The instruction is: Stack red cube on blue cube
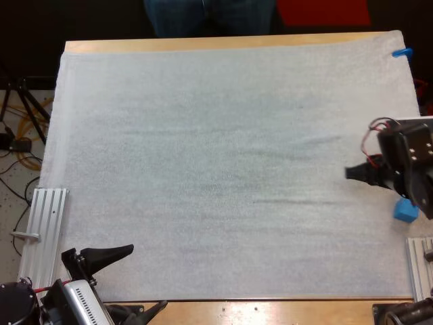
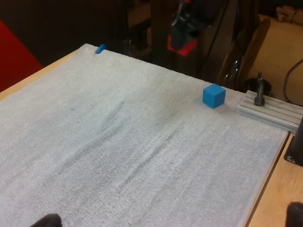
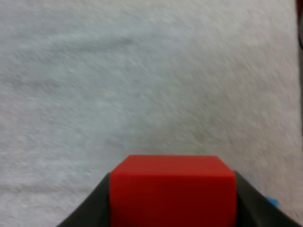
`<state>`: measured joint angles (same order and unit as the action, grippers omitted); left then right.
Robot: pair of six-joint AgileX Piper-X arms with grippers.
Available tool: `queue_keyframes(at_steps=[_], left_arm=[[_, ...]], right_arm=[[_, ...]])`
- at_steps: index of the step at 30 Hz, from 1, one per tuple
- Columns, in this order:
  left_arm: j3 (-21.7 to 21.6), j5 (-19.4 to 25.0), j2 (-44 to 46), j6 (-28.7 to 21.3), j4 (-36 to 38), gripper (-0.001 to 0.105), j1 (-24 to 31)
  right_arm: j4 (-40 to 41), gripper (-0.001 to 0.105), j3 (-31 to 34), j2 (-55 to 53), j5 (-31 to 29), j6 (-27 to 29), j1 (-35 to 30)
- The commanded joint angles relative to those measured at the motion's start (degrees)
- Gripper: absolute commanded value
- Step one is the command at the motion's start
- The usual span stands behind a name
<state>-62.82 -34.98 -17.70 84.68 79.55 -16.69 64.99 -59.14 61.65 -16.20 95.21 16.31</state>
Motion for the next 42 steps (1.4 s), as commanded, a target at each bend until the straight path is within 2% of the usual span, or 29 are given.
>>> queue_keyframes(at_steps=[1,7,13,19,31,42], left_arm=[[-0.23,-0.41,-0.15,-0.62,-0.63,0.087,-0.31],[-0.23,-0.41,-0.15,-0.62,-0.63,0.087,-0.31],[-0.23,-0.41,-0.15,-0.62,-0.63,0.087,-0.31],[-0.23,-0.41,-0.15,-0.62,-0.63,0.087,-0.31],[-0.23,-0.41,-0.15,-0.62,-0.63,0.087,-0.31],[-0.23,-0.41,-0.15,-0.62,-0.63,0.087,-0.31]], right_arm=[[0.91,0.005,0.72,-1.50,-0.14,-0.34,-1.01],[0.59,0.005,5.37,-5.37,0.58,-0.34,-6.30],[-0.09,0.005,8.28,-5.67,4.84,0.11,-12.62],[-1.54,0.005,11.66,-5.67,5.07,1.48,-16.86],[-8.37,0.005,20.08,-5.67,6.62,-0.12,-19.58],[-12.45,0.005,22.15,-5.67,5.78,-2.09,-19.80]])
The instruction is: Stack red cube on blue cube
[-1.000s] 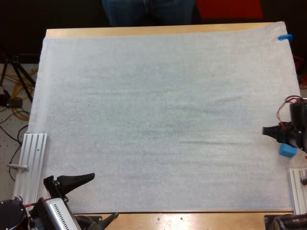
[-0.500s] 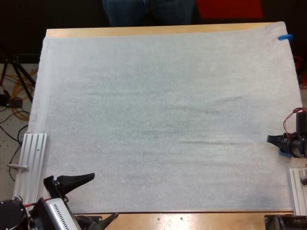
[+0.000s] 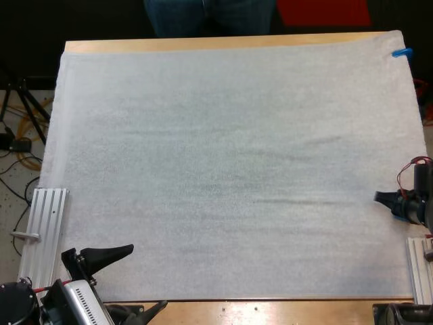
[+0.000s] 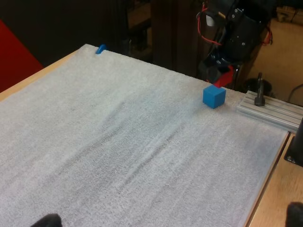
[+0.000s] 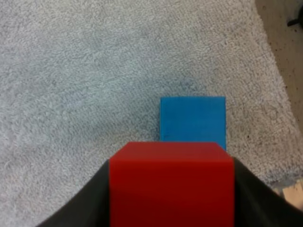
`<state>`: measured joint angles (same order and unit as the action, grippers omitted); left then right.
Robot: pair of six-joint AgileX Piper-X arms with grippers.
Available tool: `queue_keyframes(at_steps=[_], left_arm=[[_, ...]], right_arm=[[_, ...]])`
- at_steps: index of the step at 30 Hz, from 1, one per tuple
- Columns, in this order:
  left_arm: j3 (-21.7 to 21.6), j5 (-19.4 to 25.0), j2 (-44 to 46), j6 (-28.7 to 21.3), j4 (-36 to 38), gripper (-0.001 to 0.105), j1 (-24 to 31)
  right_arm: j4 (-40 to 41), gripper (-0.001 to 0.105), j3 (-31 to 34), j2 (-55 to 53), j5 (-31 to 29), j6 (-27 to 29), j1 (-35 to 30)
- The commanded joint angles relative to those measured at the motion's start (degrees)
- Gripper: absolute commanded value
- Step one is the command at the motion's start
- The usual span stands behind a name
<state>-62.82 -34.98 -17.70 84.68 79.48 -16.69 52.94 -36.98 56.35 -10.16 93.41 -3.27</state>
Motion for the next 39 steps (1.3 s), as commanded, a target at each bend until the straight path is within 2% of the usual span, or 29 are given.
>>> queue_keyframes(at_steps=[1,6,9,12,18,39], left_arm=[[-0.23,-0.41,-0.15,-0.62,-0.57,0.087,-0.31],[-0.23,-0.41,-0.15,-0.62,-0.57,0.087,-0.31],[-0.23,-0.41,-0.15,-0.62,-0.57,0.087,-0.31],[-0.23,-0.41,-0.15,-0.62,-0.57,0.087,-0.31],[-0.23,-0.41,-0.15,-0.62,-0.57,0.087,-0.31],[-0.23,-0.41,-0.15,-0.13,-0.57,0.087,-0.31]], right_arm=[[-0.81,0.005,-0.02,-0.38,-0.26,-0.42,-0.63],[-1.61,0.005,-0.02,-0.38,0.48,-0.63,-3.80],[-1.72,0.005,-0.02,-0.38,1.47,1.35,-5.31],[-1.72,0.005,-0.02,0.60,1.45,3.45,-5.41],[-1.72,0.005,-0.02,5.50,2.82,4.11,-5.41],[-6.30,0.005,-0.02,7.64,2.23,1.68,-5.41]])
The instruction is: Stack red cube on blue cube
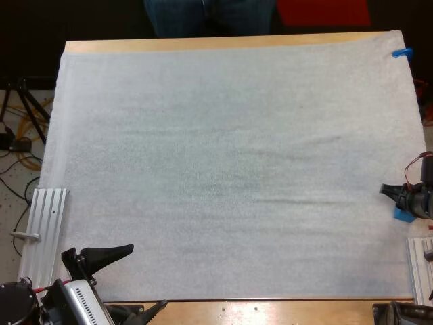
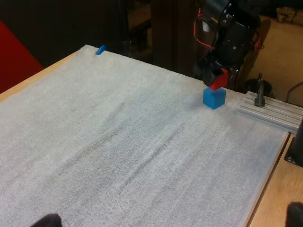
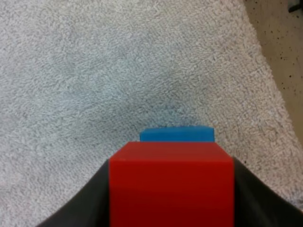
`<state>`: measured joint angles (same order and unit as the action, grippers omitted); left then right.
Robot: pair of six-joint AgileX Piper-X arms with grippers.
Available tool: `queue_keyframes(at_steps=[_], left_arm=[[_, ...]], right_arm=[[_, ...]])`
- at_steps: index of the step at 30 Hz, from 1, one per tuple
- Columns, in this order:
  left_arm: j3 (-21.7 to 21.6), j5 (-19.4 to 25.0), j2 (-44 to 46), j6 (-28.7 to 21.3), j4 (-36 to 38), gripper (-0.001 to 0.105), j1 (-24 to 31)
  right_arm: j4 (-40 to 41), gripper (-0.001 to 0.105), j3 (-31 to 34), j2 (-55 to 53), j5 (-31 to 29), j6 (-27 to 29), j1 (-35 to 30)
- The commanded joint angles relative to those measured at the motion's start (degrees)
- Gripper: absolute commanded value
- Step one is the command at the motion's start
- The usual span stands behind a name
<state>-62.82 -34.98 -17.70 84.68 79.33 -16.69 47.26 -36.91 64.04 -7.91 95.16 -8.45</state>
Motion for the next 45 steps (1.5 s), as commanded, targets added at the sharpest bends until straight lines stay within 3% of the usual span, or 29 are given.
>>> queue_keyframes(at_steps=[1,20,23,25,28,30,38,45], left_arm=[[-0.23,-0.41,-0.15,-0.13,-0.42,0.087,-0.31],[-0.23,-0.41,-0.15,-0.13,-0.42,0.087,-0.31],[-0.23,-0.41,-0.15,-0.13,-0.42,0.087,-0.31],[-0.23,-0.41,-0.15,-0.13,-0.42,0.087,-0.31],[-0.23,-0.41,-0.15,-0.13,-0.42,0.087,-0.31],[-0.23,-0.41,-0.15,-0.13,-0.42,0.087,-0.31],[-0.23,-0.41,-0.15,-0.13,-0.42,0.087,-0.31],[-0.23,0.08,-0.15,-0.13,-0.42,0.087,-0.31]], right_arm=[[-0.59,0.005,-0.08,0.43,-0.12,-0.37,-0.23],[-0.29,0.005,-0.08,2.36,-2.30,-1.54,-0.23],[-0.40,0.015,-0.08,2.36,-2.07,-1.54,-0.23],[-0.66,0.034,-0.08,2.36,-2.07,-1.54,-0.23],[-0.65,0.052,-0.08,2.36,-2.07,-1.54,-0.23],[-0.93,0.056,-0.08,2.36,-2.17,-1.54,-0.23],[-1.60,0.058,-0.66,2.17,-2.16,-1.54,-0.23],[2.78,0.058,-5.04,-1.62,-0.79,-0.58,-0.03]])
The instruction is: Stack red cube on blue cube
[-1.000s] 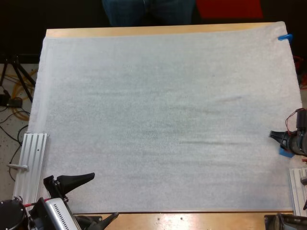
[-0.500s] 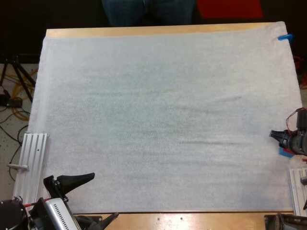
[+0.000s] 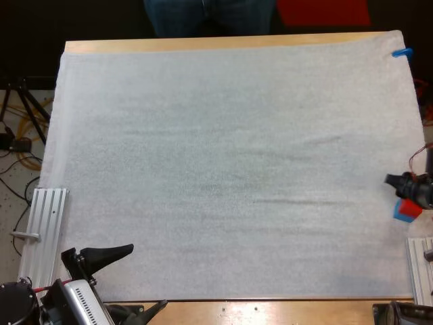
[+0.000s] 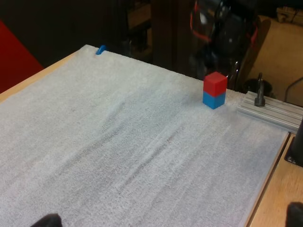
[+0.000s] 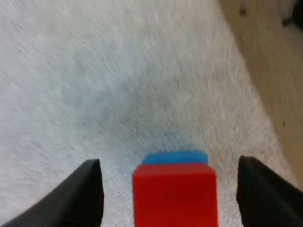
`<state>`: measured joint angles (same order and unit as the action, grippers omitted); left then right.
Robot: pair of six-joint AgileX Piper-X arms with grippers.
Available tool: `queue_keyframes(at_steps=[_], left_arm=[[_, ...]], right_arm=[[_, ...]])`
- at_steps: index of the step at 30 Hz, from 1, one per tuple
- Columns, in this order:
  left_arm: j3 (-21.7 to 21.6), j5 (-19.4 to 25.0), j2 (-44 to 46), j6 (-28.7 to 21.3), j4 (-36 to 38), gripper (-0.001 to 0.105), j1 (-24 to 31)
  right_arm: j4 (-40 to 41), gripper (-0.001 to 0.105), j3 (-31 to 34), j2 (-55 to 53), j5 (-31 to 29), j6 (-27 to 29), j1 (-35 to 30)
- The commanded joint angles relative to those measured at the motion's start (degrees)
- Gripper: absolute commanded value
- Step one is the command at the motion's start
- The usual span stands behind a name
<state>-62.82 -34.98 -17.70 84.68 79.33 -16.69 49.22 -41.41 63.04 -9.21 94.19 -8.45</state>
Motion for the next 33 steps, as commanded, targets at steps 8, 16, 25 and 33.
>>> queue_keyframes(at_steps=[8,16,25,33], left_arm=[[0.36,11.13,-1.30,-0.89,-0.47,0.087,-0.31],[1.98,16.92,-11.96,0.44,-10.03,0.087,-0.07],[1.98,20.03,-21.01,2.49,-22.25,0.087,6.59],[1.98,19.79,-20.96,3.51,-24.94,0.087,16.10]], right_arm=[[7.15,0.058,-3.45,-10.26,0.74,6.32,0.95],[1.97,0.058,-4.47,-19.79,7.89,11.01,8.93],[0.48,0.058,-10.64,-20.42,5.10,13.33,9.95],[0.86,0.058,-11.27,-21.34,5.11,14.23,9.95]])
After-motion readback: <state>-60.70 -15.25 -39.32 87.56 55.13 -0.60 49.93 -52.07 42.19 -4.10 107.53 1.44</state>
